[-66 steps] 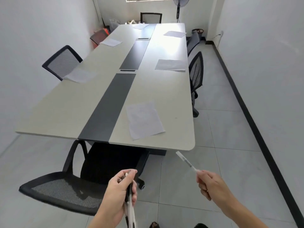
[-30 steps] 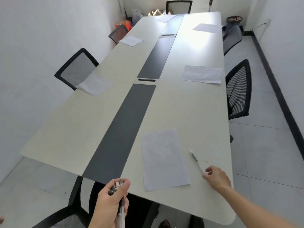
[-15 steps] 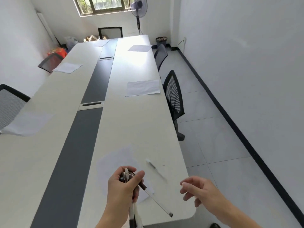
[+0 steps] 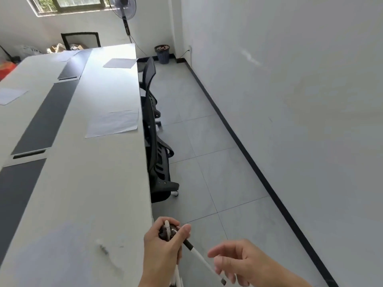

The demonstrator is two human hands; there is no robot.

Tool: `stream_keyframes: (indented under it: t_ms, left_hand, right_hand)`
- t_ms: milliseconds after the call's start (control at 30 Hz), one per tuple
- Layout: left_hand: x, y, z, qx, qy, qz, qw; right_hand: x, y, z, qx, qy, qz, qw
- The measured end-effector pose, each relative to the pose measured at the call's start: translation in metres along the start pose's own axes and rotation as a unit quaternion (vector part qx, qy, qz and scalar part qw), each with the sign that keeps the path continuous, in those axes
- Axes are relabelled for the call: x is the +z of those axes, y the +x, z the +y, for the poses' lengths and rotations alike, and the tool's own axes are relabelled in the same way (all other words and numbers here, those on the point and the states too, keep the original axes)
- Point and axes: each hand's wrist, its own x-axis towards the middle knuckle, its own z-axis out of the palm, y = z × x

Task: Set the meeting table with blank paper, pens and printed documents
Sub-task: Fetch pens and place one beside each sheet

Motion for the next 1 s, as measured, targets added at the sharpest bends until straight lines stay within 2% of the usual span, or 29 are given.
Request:
stream_keyframes:
  t_ms: [267, 600, 833, 1000]
  left_hand:
    - [0.063, 0.071, 0.021, -0.019, -0.004, 0.009, 1.0]
    - [0.101, 0.258, 0.066, -0.034, 0.008, -0.021, 0.999]
    - [0.114, 0.368, 0.101, -0.07, -0.034, 0.021, 0.997]
    - [0.135, 0.441, 0.107, -0.139, -0.091, 0.095, 0.982]
  right_hand:
    - [-0.083, 0.051, -0.029, 0.001, -0.05, -0.04, 0.998]
    - [-0.207, 0.184, -0.132, -0.023, -0.103, 0.014, 0.994]
    - [-0.286, 0.26, -0.189, -0.026, -0.047, 0.091, 0.994]
    - [-0.371, 0.339, -0.208, 0.03, 0.003, 0.11, 0.993]
